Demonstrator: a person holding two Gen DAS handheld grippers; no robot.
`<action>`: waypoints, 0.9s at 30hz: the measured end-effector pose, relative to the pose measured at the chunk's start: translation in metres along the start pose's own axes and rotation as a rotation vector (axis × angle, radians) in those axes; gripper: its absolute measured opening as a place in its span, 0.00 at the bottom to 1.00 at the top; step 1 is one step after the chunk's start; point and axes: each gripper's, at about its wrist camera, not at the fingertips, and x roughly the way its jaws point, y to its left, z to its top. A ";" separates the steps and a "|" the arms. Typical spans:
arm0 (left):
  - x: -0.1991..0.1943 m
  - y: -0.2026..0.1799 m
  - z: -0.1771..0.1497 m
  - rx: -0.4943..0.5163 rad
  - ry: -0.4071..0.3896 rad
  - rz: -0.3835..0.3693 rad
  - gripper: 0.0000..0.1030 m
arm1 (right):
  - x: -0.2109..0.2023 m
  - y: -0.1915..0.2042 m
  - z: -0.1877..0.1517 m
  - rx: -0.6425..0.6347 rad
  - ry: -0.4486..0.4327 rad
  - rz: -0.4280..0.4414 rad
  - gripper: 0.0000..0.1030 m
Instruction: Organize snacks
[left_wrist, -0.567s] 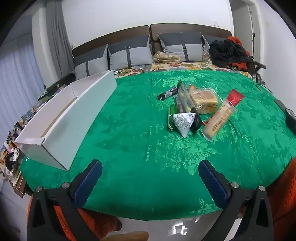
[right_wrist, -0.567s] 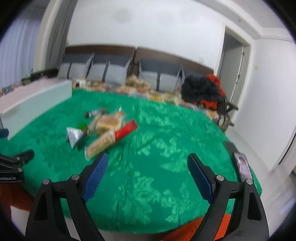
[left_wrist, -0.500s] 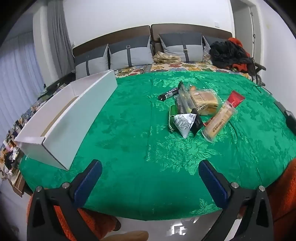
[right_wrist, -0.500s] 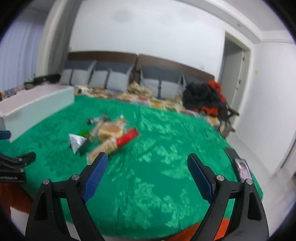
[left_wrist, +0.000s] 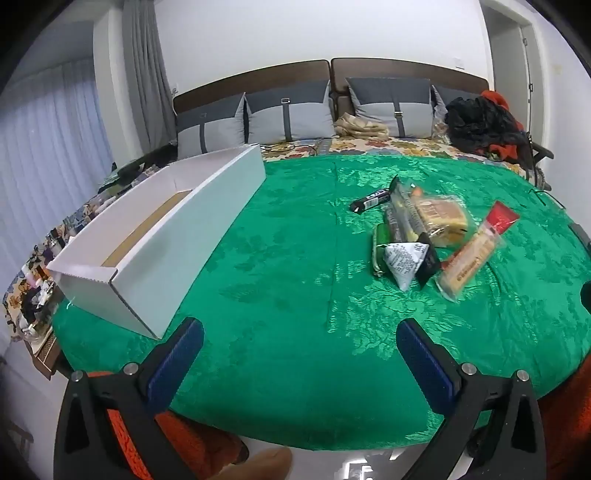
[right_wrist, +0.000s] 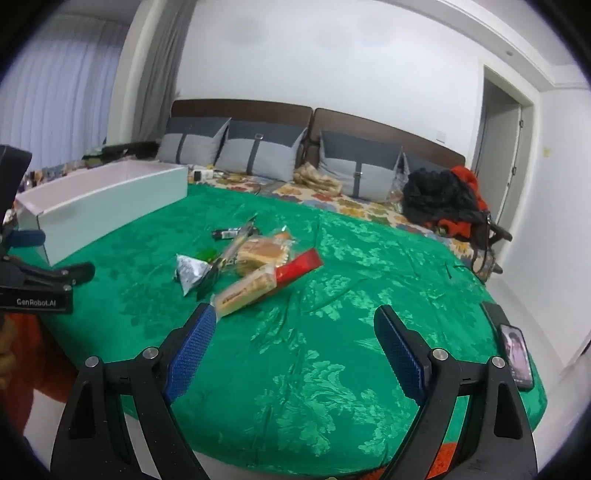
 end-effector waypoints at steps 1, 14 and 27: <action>0.001 -0.004 -0.002 0.008 0.003 0.005 1.00 | 0.004 0.002 0.001 -0.005 0.006 0.004 0.87; 0.008 -0.025 -0.017 0.095 0.090 -0.067 1.00 | 0.020 -0.006 -0.004 0.034 0.056 0.039 0.87; 0.007 -0.023 -0.016 0.099 0.084 -0.065 1.00 | 0.021 -0.011 -0.006 0.074 0.055 0.064 0.87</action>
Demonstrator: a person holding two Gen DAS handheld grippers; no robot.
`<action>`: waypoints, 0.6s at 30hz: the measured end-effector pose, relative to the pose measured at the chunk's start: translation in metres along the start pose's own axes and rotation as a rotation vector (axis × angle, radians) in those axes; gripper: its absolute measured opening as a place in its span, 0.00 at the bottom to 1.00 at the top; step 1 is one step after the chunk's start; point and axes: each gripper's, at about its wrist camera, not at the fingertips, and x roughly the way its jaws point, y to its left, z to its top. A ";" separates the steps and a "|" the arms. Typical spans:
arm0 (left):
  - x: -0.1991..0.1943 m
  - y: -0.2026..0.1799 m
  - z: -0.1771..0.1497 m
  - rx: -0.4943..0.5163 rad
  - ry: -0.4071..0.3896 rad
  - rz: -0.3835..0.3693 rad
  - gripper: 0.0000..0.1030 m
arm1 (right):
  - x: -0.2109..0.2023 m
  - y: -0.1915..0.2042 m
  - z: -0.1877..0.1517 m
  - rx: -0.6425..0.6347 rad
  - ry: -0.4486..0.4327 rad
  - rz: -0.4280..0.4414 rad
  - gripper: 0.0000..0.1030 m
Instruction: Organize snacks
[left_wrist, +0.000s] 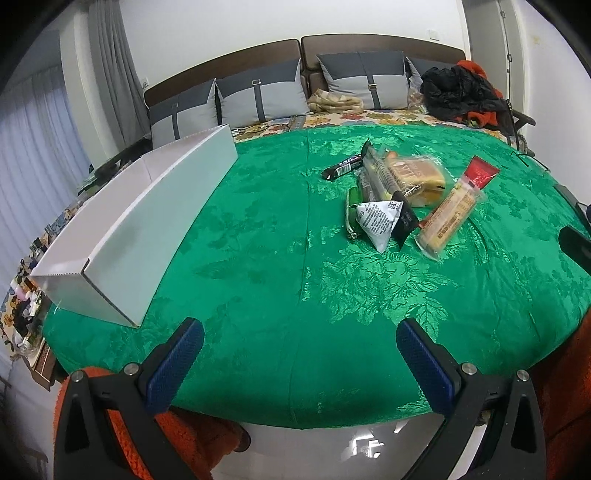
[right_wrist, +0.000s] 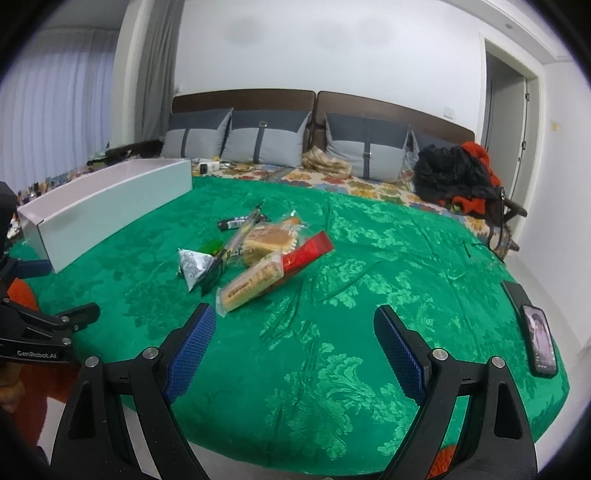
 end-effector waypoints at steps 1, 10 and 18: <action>0.000 0.000 0.000 -0.001 0.002 -0.001 1.00 | 0.000 0.000 0.000 0.000 0.001 0.001 0.87; 0.003 0.002 -0.003 -0.010 0.014 -0.004 1.00 | 0.005 -0.001 -0.002 -0.002 0.016 0.005 0.87; 0.006 -0.001 -0.005 0.003 0.023 0.001 1.00 | 0.007 -0.004 -0.004 0.004 0.024 0.008 0.87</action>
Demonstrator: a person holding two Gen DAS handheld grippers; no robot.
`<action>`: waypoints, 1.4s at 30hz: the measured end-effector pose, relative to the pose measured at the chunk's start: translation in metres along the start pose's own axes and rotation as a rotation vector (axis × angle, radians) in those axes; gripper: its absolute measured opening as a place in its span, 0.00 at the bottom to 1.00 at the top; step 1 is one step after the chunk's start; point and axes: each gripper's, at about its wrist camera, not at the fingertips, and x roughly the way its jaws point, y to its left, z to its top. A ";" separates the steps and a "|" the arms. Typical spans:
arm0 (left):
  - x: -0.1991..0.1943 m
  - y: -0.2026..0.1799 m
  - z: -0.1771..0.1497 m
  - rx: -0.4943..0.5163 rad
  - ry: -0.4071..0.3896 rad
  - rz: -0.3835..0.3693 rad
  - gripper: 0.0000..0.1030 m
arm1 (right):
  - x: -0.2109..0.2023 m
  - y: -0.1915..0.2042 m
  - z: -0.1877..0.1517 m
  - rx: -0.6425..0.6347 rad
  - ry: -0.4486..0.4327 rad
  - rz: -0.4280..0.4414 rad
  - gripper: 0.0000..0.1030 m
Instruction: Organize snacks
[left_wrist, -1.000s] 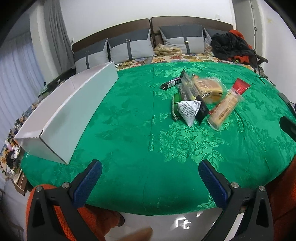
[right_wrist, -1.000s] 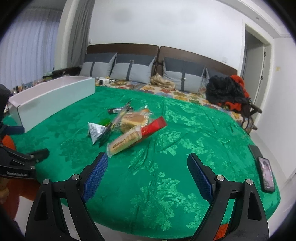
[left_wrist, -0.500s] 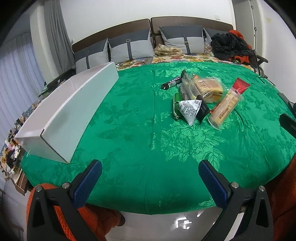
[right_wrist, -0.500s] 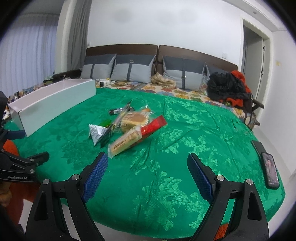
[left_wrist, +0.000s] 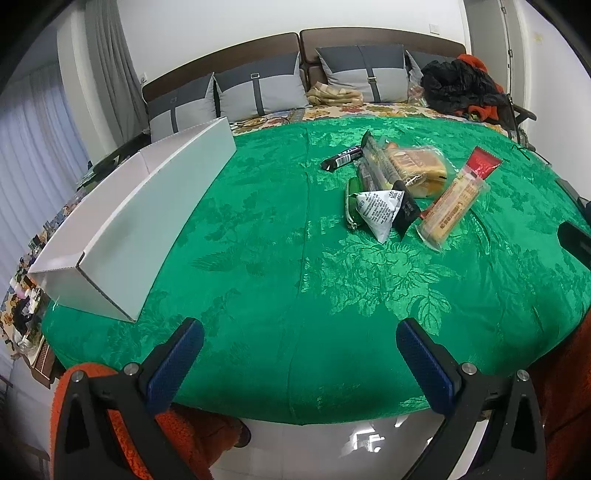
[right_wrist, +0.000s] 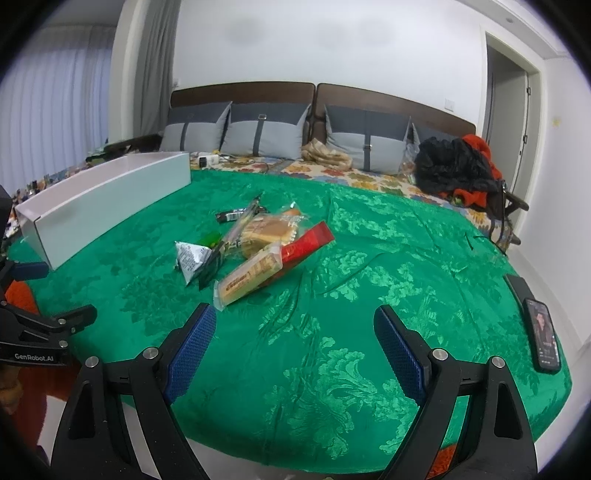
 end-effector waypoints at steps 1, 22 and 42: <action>0.000 0.000 0.000 0.001 0.000 0.000 1.00 | 0.000 0.000 0.000 -0.001 0.000 0.000 0.87; 0.002 0.003 0.001 -0.014 0.010 0.005 1.00 | 0.002 0.000 -0.002 -0.008 0.006 0.002 0.87; 0.006 0.008 0.001 -0.031 0.027 0.010 1.00 | 0.001 0.000 -0.001 -0.008 0.006 0.003 0.87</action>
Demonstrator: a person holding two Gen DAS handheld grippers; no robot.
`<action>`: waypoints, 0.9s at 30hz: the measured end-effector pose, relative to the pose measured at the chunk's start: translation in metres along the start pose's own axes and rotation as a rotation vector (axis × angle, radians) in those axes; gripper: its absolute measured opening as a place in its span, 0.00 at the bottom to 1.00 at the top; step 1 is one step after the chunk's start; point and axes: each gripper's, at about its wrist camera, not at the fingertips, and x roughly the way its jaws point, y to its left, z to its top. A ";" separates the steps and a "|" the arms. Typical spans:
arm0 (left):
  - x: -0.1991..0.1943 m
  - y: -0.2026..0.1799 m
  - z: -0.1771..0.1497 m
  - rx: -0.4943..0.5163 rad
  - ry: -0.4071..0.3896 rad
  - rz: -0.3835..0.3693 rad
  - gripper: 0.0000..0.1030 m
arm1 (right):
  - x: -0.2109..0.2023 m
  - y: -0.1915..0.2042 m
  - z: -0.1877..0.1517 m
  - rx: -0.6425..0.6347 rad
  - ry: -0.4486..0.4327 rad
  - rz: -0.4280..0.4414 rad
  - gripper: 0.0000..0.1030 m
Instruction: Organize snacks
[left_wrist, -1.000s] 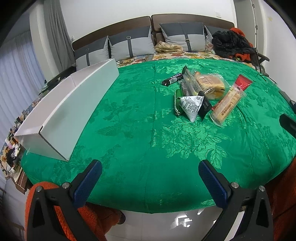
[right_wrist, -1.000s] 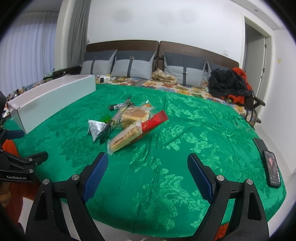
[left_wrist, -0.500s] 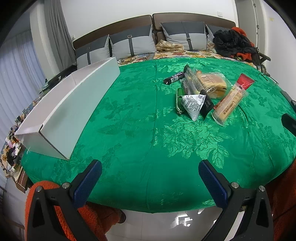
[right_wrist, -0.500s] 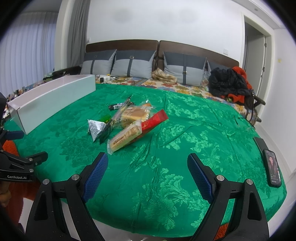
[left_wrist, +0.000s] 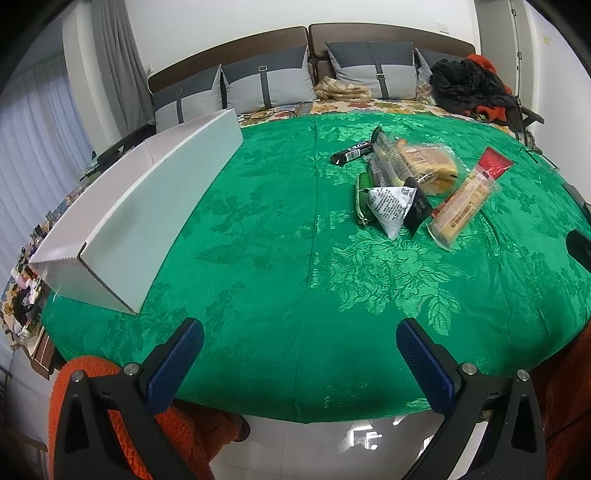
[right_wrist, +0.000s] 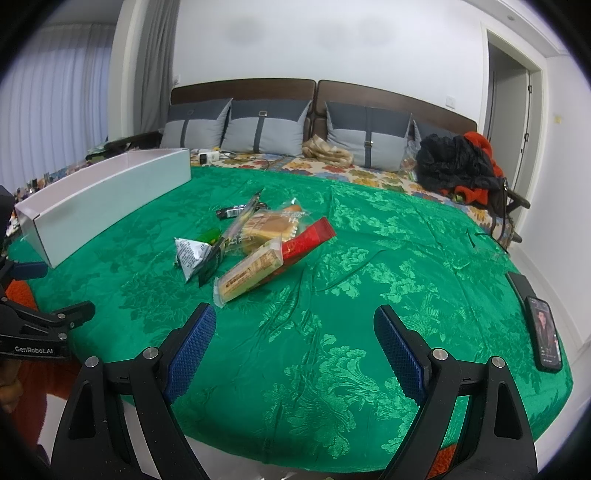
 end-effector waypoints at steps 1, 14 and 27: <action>0.000 0.000 0.000 -0.001 0.000 0.000 1.00 | 0.000 0.000 0.000 0.000 0.000 0.000 0.87; 0.001 0.001 -0.001 -0.002 0.005 0.000 1.00 | 0.001 0.000 -0.001 0.001 0.002 0.001 0.87; 0.012 0.001 -0.002 -0.010 0.053 -0.036 1.00 | 0.002 -0.001 -0.003 0.009 -0.002 0.004 0.87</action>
